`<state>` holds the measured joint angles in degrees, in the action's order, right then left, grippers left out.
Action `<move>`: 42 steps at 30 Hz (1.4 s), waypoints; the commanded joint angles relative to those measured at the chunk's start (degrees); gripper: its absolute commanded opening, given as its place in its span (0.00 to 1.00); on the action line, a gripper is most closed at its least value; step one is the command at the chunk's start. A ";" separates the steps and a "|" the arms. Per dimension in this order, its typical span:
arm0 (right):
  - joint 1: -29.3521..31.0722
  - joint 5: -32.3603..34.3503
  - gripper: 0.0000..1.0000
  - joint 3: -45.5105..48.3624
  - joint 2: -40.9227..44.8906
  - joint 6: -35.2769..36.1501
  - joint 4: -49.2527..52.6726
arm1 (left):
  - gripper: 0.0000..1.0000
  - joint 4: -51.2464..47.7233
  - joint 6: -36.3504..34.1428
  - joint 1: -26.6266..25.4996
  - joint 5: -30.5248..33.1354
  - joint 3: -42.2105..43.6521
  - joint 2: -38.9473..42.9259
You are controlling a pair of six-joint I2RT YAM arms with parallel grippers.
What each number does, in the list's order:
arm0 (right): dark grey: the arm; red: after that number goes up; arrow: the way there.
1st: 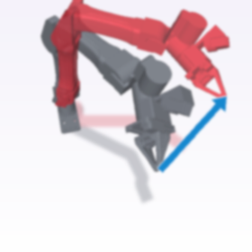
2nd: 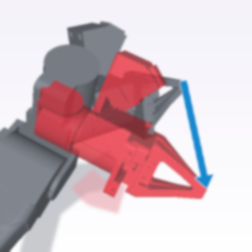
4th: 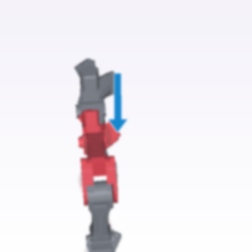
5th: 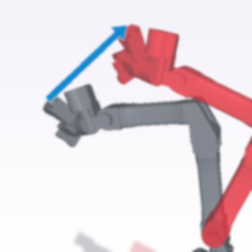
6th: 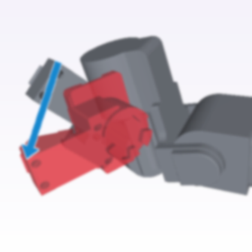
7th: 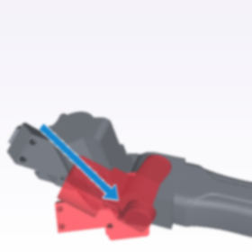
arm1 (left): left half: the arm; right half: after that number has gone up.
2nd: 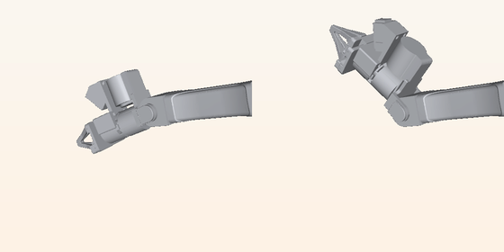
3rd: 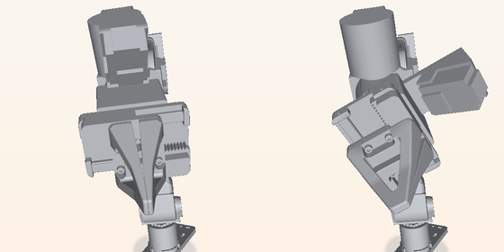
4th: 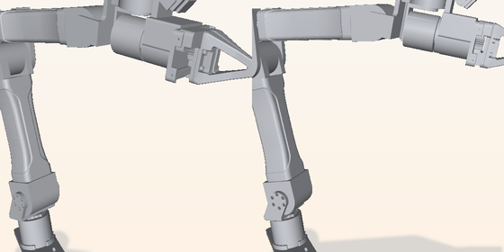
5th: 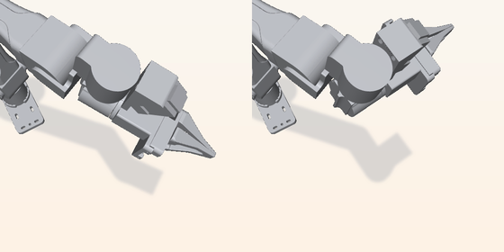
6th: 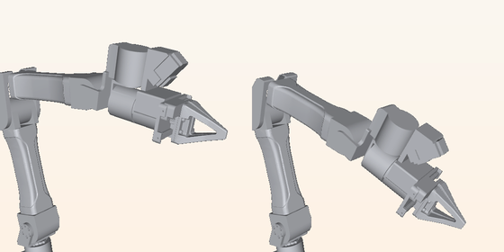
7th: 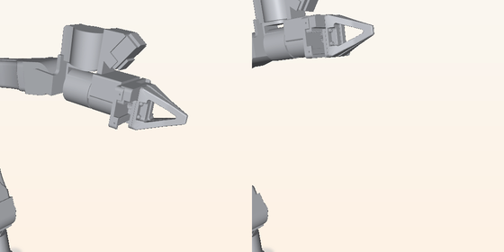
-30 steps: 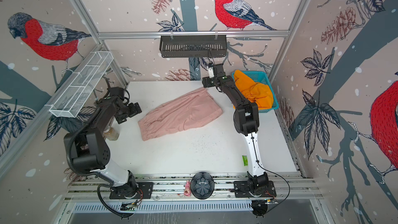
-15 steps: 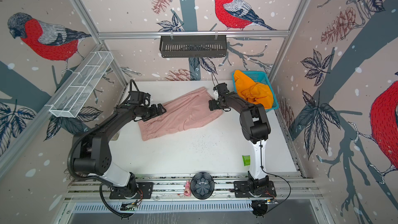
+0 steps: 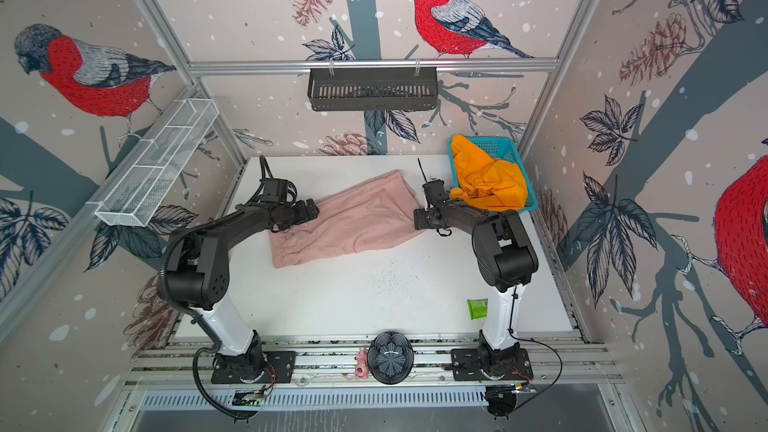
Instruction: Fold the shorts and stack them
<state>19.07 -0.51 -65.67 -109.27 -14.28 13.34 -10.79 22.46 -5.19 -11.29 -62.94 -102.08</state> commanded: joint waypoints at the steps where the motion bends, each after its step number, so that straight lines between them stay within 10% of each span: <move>1: -0.07 1.69 0.73 5.53 4.33 -4.42 5.11 | 0.97 0.69 -0.42 -0.93 -0.32 -0.97 -0.78; 13: 2.16 0.12 0.69 0.59 10.17 -2.45 3.18 | 0.97 -6.38 -4.51 -3.60 -3.49 -6.82 9.89; 24: 5.69 -12.64 0.27 -20.71 -10.16 0.21 -9.25 | 0.97 -5.72 -2.54 -3.70 -1.08 3.91 15.39; 34: 4.75 -15.34 0.25 -40.32 -27.99 -0.89 -6.63 | 0.97 -1.45 1.86 1.82 0.75 8.92 15.17; 42: 3.66 -15.85 0.54 -46.84 -29.94 0.49 -3.63 | 0.97 5.20 0.79 3.12 -0.21 14.19 12.65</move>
<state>23.00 -15.22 -111.46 -139.87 -14.87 8.62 -9.85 23.59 -2.24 -10.74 -49.54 -88.58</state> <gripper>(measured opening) 0.529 0.964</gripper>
